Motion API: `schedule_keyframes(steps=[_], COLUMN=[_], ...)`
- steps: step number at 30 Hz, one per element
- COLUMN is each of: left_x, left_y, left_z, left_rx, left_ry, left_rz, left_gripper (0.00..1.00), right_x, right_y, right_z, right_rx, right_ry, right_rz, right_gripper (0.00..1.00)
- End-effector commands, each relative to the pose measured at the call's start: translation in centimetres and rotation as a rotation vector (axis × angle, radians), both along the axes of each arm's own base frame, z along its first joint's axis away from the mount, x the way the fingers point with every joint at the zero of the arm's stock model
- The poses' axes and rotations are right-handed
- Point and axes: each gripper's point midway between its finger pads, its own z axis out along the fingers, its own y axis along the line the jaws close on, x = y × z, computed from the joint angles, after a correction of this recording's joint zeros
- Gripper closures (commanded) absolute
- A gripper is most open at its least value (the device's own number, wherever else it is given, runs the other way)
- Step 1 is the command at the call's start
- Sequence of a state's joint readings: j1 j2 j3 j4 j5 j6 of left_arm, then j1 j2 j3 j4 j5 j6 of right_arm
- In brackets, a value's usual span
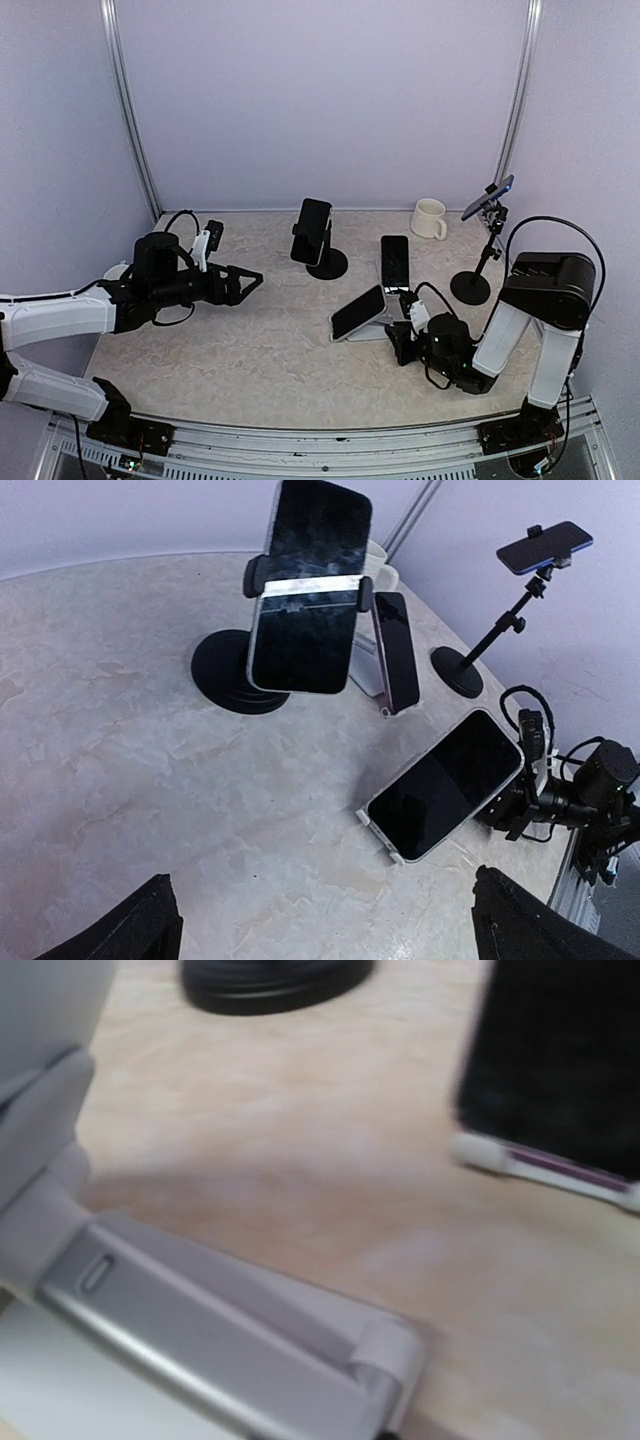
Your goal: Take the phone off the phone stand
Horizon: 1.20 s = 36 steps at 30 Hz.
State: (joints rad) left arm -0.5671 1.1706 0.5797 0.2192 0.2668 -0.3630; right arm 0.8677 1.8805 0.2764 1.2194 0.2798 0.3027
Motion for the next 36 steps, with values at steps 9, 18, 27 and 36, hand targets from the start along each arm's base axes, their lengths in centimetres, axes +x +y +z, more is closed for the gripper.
schedule_keyframes(steps=[9,18,27,36], left_x=[-5.9,-7.6,-9.6,-8.9], left_y=[-6.2,-10.3,-13.7,-15.2], left_z=[-1.0,-5.4,-7.7,-9.0], left_rx=[0.117,0.237,0.284,0.348], left_ry=[-0.225,-0.215,-0.196,-0.18], left_rz=[-0.252,-0.346,-0.36,-0.309], left_gripper=[0.01,0.01,0.01,0.01], right_x=[-3.9,-4.7,-4.6,-4.3], right_y=[7.4,9.6,9.7,10.4], right_z=[0.7,0.4,0.3,0.6], right_rx=[0.08,0.093,0.082,0.1], right_ry=[-0.034,-0.002,0.002,0.001], right_rz=[0.463,0.582,0.585,0.593], right_gripper=[0.82,0.84,0.85,0.87])
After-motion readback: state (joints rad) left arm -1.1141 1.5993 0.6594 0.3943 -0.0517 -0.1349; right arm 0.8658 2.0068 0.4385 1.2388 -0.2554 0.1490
